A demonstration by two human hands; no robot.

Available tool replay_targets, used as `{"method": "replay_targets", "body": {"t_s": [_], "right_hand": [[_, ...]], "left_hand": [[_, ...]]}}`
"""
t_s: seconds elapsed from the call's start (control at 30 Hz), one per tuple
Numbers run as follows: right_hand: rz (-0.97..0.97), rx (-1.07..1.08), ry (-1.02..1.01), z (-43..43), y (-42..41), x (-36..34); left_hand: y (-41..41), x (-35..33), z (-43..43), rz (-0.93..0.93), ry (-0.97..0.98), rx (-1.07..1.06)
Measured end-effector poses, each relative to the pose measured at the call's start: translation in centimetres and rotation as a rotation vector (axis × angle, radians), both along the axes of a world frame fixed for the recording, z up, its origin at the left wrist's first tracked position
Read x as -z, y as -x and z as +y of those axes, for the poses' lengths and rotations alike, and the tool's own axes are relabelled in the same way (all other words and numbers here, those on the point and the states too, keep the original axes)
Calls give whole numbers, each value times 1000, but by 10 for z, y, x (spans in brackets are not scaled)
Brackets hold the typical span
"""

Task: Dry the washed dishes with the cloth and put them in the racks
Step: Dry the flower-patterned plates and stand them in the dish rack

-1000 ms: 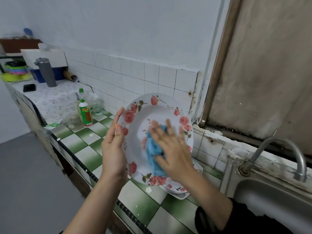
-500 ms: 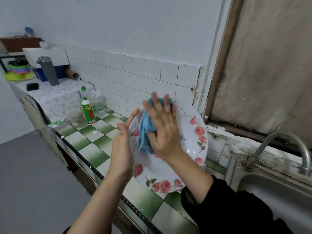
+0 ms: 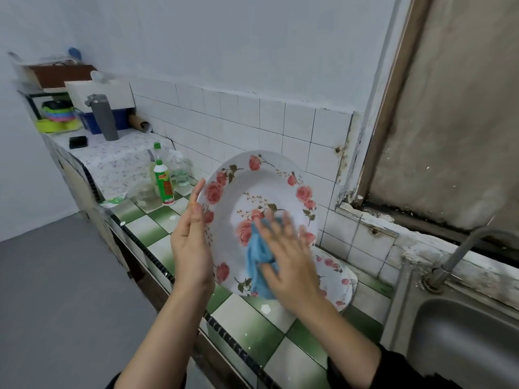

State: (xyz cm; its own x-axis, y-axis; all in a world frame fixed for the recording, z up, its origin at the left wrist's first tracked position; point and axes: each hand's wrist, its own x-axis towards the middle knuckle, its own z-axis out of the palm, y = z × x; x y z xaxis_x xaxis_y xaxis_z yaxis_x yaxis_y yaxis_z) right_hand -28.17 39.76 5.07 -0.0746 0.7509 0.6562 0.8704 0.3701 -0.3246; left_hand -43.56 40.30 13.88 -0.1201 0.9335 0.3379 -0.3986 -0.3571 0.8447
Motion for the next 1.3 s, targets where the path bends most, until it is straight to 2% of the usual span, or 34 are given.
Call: {"method": "replay_targets", "body": {"t_s": [0.07,0.13,0.2,0.27,0.33,0.43,0.5,0.57,0.63,0.7,0.8,0.87,0.93,1.0,1.07,1.17,1.23,1.3], "right_hand": [[184,141,13,8,-26,-2],[357,211,-58,21,-45,-20],[410,252,-183,37,-52,-44],[483,224,-238,46,-39,-69],[533,79,-226,43,-8,-82],[428,-225,-114,22,35,-68],[296,-340,16,10,35,-42],[65,-266,96,7,9,-16],[-31,-78,153,14,-25,-3],[94,90,136,26,-53,-10],[288,191,-85,44,-69,-46],[383,157,-175,51,-52,-70],[452,-3,-206,43,-19,-84],[440,-195,-174,26,9,-83],[347,-302,-71,10,17,-72],[93,-295,41,0,-6,-48],[-78,-139,18,5,-32,-35],[-127,100,-6,15,-60,-27]], "left_hand": [[1,0,-1,33,-13,21],[-1,0,-4,92,-30,48],[-7,1,-6,151,-44,75],[-17,0,-8,233,-76,112],[-28,-1,-9,241,-98,135],[-35,-3,-5,113,-58,106],[-28,-5,-1,69,-32,37],[-18,-5,2,57,-17,-47],[-11,-7,3,63,-19,-84],[-12,-7,3,94,-18,-68],[-23,-6,1,138,-14,2],[-37,-6,-3,177,-39,60],[-51,-8,-9,169,-66,93],[-57,-13,-10,106,-66,94],[-54,-17,-5,13,-21,112],[-44,-21,4,-34,12,105],[-41,-22,6,-7,-10,76],[-42,-21,6,14,-33,81]]}}
